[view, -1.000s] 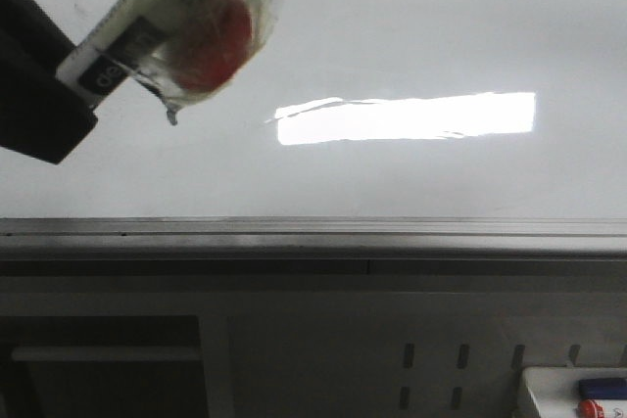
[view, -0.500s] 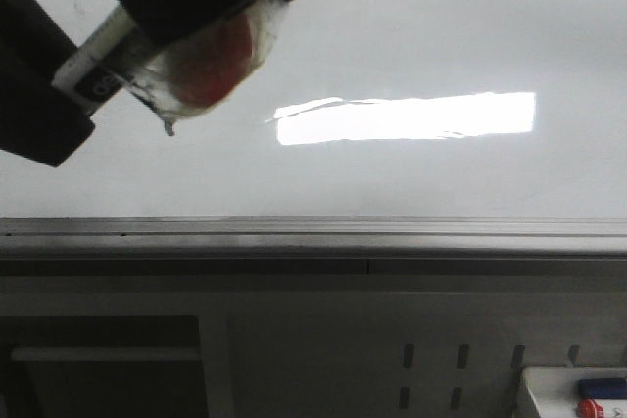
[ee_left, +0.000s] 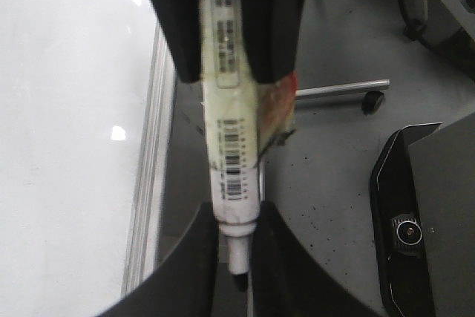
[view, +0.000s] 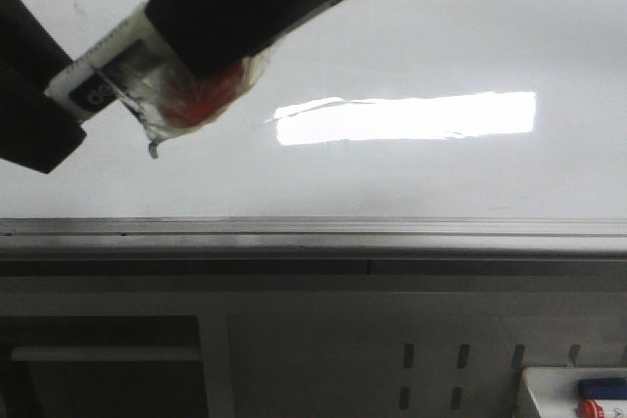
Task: Write number 4 on whiteboard
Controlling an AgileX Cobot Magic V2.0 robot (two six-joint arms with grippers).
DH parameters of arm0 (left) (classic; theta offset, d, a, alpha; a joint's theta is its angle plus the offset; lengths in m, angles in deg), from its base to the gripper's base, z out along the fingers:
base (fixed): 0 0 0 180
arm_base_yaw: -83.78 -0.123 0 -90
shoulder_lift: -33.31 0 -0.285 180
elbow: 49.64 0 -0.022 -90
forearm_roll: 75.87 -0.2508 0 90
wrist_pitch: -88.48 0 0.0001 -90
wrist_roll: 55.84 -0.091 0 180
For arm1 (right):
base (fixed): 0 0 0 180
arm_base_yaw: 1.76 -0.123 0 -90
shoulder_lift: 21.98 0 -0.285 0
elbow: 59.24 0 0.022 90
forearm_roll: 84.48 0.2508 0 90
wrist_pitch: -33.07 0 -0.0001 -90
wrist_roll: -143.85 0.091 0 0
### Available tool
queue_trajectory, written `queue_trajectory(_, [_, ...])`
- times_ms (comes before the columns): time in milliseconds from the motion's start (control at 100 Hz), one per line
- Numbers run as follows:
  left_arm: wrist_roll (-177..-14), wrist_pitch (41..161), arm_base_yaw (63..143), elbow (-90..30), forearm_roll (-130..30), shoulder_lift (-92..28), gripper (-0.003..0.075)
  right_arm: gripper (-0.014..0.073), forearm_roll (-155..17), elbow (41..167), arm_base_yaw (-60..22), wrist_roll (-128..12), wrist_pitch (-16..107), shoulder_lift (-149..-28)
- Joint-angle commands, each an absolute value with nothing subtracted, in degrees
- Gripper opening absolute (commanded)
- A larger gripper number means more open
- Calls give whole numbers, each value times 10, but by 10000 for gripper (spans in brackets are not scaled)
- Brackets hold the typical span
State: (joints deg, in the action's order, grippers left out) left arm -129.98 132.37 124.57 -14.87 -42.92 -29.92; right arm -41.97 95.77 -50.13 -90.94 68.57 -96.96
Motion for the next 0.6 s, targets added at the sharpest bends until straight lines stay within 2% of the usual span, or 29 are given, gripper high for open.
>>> queue_trajectory(0, [-1302,1295,1250,-167,-373,-291,-20,-31,-391,978,-501,-915,660,-963])
queue_trajectory(90, [-1298,1291,1250,-167,-357,-291,-10,-55,-390,978,-501,-915,655,-963])
queue_trajectory(140, [-1299,1287,1250,-167,-339,-291,32,-54,-388,978,-501,-915,650,-962])
queue_trajectory(210, [-1295,1279,1250,-167,-319,-285,144,-54,-388,978,-501,-915,644,-961])
queue_trajectory(310, [-1252,1260,1249,-167,-315,-267,354,-54,-388,978,-491,-914,643,-956])
queue_trajectory(380, [-1214,1241,1243,-167,-316,-247,443,-54,-388,976,-477,-909,643,-949])
queue_trajectory(590, [-1131,1211,1190,-139,-317,-149,447,-54,-388,947,-411,-909,643,-911])
